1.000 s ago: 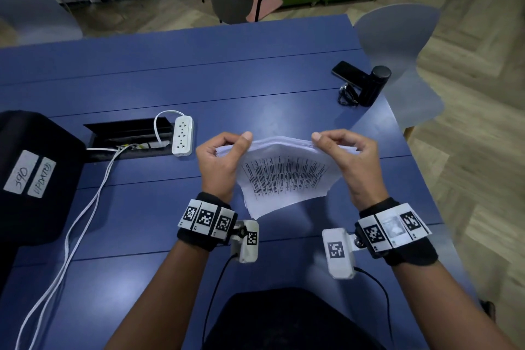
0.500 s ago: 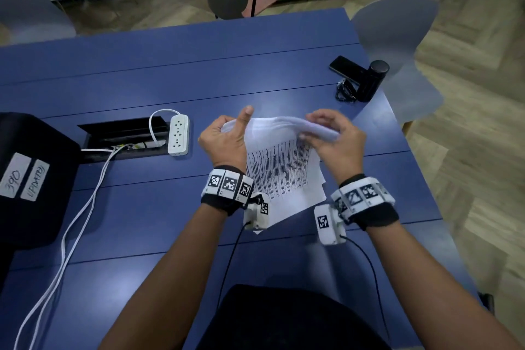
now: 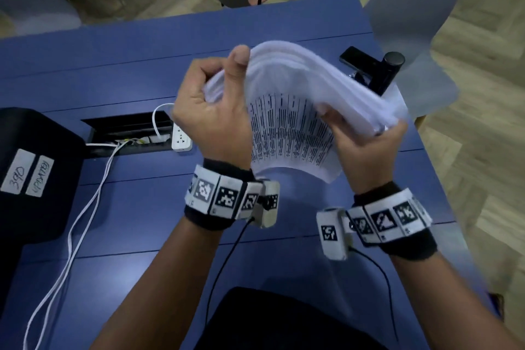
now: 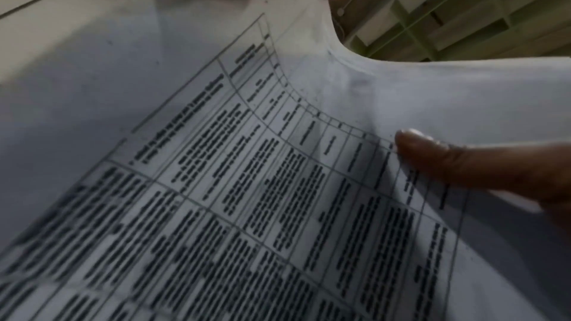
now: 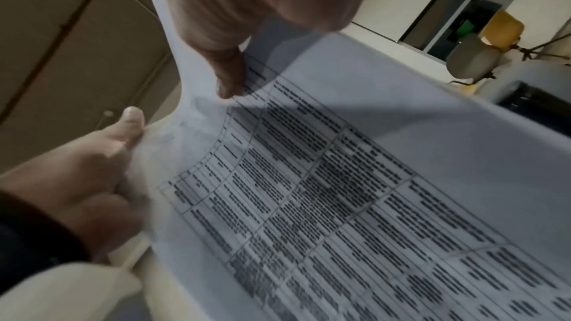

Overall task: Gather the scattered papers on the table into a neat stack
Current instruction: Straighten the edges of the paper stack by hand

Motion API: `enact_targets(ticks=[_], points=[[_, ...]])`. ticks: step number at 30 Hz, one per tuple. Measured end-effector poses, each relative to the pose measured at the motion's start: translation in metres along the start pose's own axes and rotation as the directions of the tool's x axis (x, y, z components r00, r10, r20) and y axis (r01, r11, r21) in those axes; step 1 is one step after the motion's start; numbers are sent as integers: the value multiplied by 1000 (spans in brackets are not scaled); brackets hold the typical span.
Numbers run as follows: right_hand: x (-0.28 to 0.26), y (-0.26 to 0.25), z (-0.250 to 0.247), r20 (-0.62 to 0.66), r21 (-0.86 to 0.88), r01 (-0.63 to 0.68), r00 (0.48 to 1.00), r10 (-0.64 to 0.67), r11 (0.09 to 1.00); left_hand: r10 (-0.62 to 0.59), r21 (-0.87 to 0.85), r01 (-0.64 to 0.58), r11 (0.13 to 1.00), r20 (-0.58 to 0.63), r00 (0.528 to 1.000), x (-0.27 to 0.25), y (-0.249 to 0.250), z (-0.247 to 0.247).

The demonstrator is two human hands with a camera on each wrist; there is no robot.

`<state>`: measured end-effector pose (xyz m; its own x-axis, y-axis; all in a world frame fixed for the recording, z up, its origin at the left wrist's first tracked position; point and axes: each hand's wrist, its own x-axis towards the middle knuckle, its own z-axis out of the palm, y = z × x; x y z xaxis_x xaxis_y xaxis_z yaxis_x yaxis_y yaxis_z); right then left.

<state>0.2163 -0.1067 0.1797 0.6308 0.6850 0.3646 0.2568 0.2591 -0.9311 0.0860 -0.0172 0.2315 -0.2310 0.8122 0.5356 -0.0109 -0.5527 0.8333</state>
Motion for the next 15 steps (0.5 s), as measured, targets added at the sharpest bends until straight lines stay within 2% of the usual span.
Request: enact_targets(ticks=[1, 3, 5, 7, 10, 15], points=[[-8, 7, 1, 3, 9, -24, 1000, 24, 1000, -4, 13, 4, 1000, 17, 1000, -8, -7, -1], [-20, 34, 0, -4, 59, -146, 989, 147, 988, -128, 80, 124, 989, 53, 990, -27, -28, -7], [-31, 58, -2, 39, 47, -336, 942, 335, 941, -287, 143, 274, 951, 81, 955, -42, -51, -15], [-36, 80, -7, 111, 1, -445, 890, 442, 895, -351, 141, 335, 932, 119, 929, -46, -63, -20], [-35, 92, -14, 164, 20, -509, 851, 500, 860, -382, 90, 372, 924, 133, 915, -36, -63, -20], [-23, 93, -16, 194, 5, -482, 860, 472, 876, -424, 63, 419, 906, 153, 893, -25, -70, -19]])
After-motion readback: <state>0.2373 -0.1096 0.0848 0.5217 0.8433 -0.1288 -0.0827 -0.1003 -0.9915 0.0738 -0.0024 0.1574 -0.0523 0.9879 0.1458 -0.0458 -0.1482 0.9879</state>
